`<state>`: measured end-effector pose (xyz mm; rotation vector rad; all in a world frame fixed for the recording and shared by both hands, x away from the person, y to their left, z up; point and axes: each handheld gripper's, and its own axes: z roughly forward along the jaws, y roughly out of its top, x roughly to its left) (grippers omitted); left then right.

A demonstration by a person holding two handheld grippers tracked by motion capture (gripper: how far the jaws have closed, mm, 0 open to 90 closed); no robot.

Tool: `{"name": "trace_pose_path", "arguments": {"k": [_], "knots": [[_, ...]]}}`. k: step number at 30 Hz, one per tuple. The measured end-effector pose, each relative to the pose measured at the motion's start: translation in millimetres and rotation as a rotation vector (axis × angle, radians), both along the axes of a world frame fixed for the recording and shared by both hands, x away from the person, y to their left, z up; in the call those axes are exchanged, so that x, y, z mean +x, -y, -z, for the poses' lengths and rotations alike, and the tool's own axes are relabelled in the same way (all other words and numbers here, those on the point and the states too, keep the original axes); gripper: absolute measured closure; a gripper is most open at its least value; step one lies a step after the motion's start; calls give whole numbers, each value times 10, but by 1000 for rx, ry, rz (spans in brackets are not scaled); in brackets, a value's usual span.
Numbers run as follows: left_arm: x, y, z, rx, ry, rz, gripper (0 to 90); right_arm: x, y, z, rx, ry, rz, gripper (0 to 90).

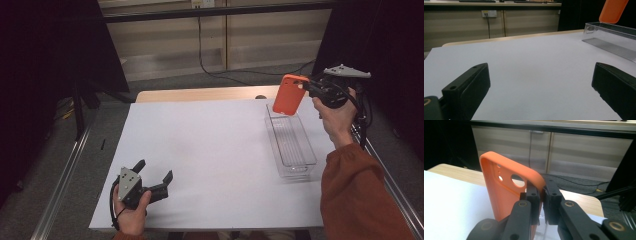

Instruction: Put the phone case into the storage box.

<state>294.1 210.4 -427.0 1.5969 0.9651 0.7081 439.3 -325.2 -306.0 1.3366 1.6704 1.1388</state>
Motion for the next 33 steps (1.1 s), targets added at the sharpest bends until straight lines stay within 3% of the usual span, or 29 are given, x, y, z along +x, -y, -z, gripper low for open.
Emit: {"name": "trace_pose_path", "arguments": {"k": [13, 33], "knots": [[1, -17, -5, -6, -5, -1, 18, 154, -61, 125, -44, 7, 3, 840], [1, -13, -10, -8, 0, 1, 18, 373, -104, 405, -88, -55, 30, 840]]}}
